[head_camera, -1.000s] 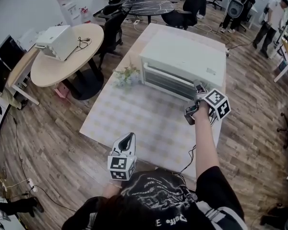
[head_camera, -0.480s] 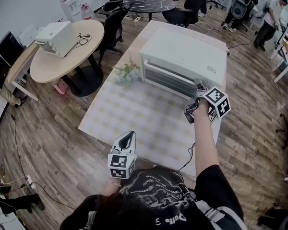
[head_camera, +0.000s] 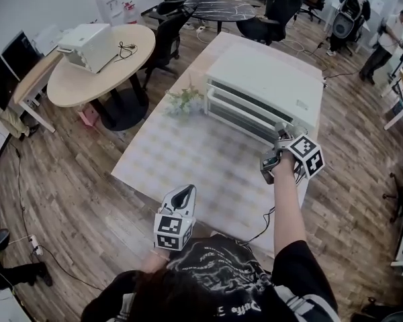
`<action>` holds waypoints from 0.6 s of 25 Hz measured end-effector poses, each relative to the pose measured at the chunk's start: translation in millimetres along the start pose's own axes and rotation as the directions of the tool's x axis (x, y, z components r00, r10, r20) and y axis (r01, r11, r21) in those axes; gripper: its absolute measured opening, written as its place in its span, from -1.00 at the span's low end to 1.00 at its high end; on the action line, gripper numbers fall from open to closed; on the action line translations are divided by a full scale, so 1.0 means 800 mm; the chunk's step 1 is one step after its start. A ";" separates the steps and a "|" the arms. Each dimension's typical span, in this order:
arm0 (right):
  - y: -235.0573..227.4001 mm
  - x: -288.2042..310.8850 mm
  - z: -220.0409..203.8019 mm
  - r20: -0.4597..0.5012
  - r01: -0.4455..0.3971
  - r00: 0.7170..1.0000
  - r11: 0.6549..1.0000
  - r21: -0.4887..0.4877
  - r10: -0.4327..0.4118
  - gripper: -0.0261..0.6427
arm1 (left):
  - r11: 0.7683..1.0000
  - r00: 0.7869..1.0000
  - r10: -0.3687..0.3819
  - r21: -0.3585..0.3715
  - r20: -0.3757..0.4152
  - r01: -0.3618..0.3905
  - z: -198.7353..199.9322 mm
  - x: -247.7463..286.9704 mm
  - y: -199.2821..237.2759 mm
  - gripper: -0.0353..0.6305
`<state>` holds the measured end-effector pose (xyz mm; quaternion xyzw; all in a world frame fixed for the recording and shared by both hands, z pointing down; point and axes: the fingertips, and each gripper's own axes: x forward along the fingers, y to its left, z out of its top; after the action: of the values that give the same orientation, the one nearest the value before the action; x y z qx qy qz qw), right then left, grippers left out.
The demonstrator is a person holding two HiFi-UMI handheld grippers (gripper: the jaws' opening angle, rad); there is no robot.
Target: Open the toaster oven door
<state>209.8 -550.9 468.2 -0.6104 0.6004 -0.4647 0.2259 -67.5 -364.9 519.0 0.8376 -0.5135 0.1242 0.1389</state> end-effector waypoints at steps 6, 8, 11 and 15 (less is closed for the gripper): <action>-0.004 -0.015 -0.021 -0.021 0.007 1.000 0.999 -0.042 -0.008 -0.49 | 1.000 1.000 -0.024 0.008 0.007 0.024 -0.002 -0.006 -0.008 -0.83; -0.005 -0.020 -0.030 -0.034 0.008 0.999 0.999 -0.050 -0.010 -0.49 | 1.000 1.000 -0.025 0.003 0.005 0.025 -0.006 -0.010 -0.006 -0.83; -0.006 -0.030 -0.041 -0.054 0.013 0.998 0.998 -0.060 -0.016 -0.50 | 1.000 1.000 -0.031 0.000 0.004 0.031 -0.007 -0.015 -0.008 -0.83; -0.014 -0.046 -0.053 -0.064 0.016 0.998 0.999 -0.042 -0.018 -0.53 | 0.999 0.999 -0.041 -0.004 0.010 0.041 -0.008 -0.023 -0.016 -0.83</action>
<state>185.6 -502.6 486.4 -0.6049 0.6117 -0.4732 0.1899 -64.6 -342.1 517.4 0.8483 -0.4972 0.1159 0.1406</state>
